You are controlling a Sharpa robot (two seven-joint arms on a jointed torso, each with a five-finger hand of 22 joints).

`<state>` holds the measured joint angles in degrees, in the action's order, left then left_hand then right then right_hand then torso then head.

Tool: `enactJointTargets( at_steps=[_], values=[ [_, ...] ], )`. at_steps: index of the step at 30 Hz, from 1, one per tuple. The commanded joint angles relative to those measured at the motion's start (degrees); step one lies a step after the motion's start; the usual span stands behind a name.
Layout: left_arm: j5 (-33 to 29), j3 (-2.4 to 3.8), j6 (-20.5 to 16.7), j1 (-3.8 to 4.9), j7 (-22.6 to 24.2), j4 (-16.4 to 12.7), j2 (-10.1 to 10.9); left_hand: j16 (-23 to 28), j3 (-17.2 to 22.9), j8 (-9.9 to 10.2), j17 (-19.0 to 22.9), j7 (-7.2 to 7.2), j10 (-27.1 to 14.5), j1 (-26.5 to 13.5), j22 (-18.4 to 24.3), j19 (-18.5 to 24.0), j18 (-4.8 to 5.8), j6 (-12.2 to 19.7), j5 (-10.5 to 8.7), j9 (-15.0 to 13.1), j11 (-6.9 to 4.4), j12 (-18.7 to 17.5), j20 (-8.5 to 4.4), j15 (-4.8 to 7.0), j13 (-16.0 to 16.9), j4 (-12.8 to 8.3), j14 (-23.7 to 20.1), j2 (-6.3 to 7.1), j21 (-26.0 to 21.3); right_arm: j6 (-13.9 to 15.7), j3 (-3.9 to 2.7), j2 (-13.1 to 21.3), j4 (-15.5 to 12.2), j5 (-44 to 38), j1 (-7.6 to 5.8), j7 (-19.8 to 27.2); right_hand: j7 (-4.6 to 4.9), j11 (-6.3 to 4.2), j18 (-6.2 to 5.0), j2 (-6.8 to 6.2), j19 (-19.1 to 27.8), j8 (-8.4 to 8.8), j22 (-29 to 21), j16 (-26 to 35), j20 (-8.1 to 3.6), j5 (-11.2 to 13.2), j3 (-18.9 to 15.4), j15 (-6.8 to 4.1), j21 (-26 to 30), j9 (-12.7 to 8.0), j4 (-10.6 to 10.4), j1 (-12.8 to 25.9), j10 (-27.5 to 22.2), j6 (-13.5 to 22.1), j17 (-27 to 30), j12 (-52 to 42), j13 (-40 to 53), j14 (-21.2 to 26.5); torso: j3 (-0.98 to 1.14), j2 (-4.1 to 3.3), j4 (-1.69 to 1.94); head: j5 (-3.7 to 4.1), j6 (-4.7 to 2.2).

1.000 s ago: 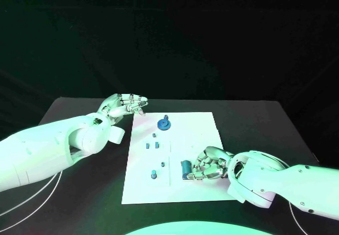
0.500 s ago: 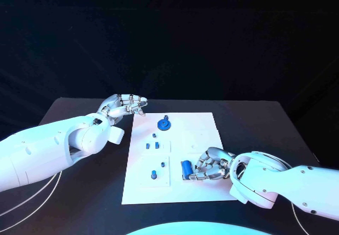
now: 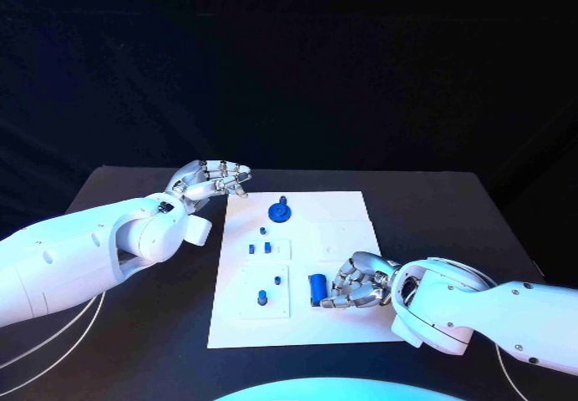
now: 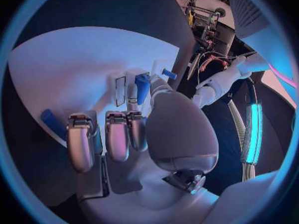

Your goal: Assemble the parts on the task board

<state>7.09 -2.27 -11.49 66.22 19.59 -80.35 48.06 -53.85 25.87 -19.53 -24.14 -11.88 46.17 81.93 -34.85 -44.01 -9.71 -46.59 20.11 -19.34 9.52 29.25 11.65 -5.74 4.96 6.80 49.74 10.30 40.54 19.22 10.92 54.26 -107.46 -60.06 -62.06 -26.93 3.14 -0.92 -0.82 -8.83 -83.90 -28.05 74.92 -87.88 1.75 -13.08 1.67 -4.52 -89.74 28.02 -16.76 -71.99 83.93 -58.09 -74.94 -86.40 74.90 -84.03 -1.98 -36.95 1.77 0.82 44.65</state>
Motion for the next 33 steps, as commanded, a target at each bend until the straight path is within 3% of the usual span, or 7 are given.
enactJointTargets(
  at_steps=[1, 18, 26, 33],
  values=[
    [-0.1, 0.04, 0.2, -0.02, 0.8, -0.3, -0.1, -0.3, 0.3, -0.2, -0.1, -0.33, -0.3, 0.3, -0.1, 0.4, -0.43, 0.4, 0.28, 0.0, -0.15, 0.4, -0.16, 0.0, 0.1, 0.0, -0.3, -0.1, -0.2, -0.8, 0.01, 0.0, 0.0, -1.1, 0.04, 0.5, -0.06, -0.18, 0.82, 0.05, -6.1, -0.02, 15.1, -0.3, -0.2, 0.0, -0.3, -0.12, -0.3, 0.0, 0.0, 0.3, 4.4, -0.5, -9.3, -0.3, 12.8, -4.9, -0.02, 0.0, -0.05, -0.02, 0.05],
    [-0.1, 0.04, 0.5, -0.02, 0.6, -0.2, -0.2, -0.4, 0.3, -0.2, -0.1, -0.38, -0.4, 0.3, -0.2, 0.4, -0.43, 0.4, 0.26, 0.0, -0.12, 0.4, -0.15, -0.03, 0.1, 0.0, -0.4, -0.11, -0.2, 0.9, 0.01, -2.0, 1.8, -3.5, 0.05, -0.9, -0.36, -0.44, 0.82, 2.7, -6.1, -0.15, 15.1, -0.4, -0.33, 0.0, 1.7, -0.33, -0.3, 0.0, 0.2, -1.1, 4.5, -0.5, -9.5, -0.3, 12.8, -4.9, 0.0, 0.0, 0.01, 0.01, 0.09],
    [-0.1, 0.04, 0.5, -0.02, 0.4, -0.2, -0.1, -0.4, 0.3, -0.2, -0.1, -0.38, -0.4, 0.3, -0.2, 0.4, -0.43, 0.4, 0.26, 0.0, -0.12, 0.4, -0.15, -0.03, 0.1, 0.0, -0.4, -0.11, -0.2, 1.0, 0.01, -1.7, 1.8, -3.7, 0.06, -0.7, -0.37, -0.46, 0.82, 2.77, -6.1, -0.15, 15.1, -0.4, -0.34, 0.0, 1.8, -0.34, -0.3, 0.0, 0.2, -1.2, 4.5, -0.4, -9.5, -0.4, 12.9, -4.9, -0.01, 0.01, -0.02, 0.01, 0.01],
    [-0.1, 0.04, 0.6, -0.02, 0.3, -0.2, 0.0, -0.4, 0.3, -0.2, -0.1, -0.38, -0.4, 0.3, -0.2, 0.4, -0.43, 0.4, 0.26, 0.0, -0.12, 0.4, -0.15, -0.03, 0.1, 0.0, -0.4, -0.11, -0.2, 2.6, -0.02, 0.1, 0.3, -3.6, 0.03, 0.9, -0.27, -0.4, 0.82, 2.02, -6.1, -0.12, 15.1, -0.3, -0.36, 0.1, 1.6, -0.33, -0.3, 0.0, 0.2, -1.1, 4.4, -0.3, -9.2, -0.3, 12.8, -4.9, 0.02, 0.03, -0.04, 0.05, 0.01]
  ],
)
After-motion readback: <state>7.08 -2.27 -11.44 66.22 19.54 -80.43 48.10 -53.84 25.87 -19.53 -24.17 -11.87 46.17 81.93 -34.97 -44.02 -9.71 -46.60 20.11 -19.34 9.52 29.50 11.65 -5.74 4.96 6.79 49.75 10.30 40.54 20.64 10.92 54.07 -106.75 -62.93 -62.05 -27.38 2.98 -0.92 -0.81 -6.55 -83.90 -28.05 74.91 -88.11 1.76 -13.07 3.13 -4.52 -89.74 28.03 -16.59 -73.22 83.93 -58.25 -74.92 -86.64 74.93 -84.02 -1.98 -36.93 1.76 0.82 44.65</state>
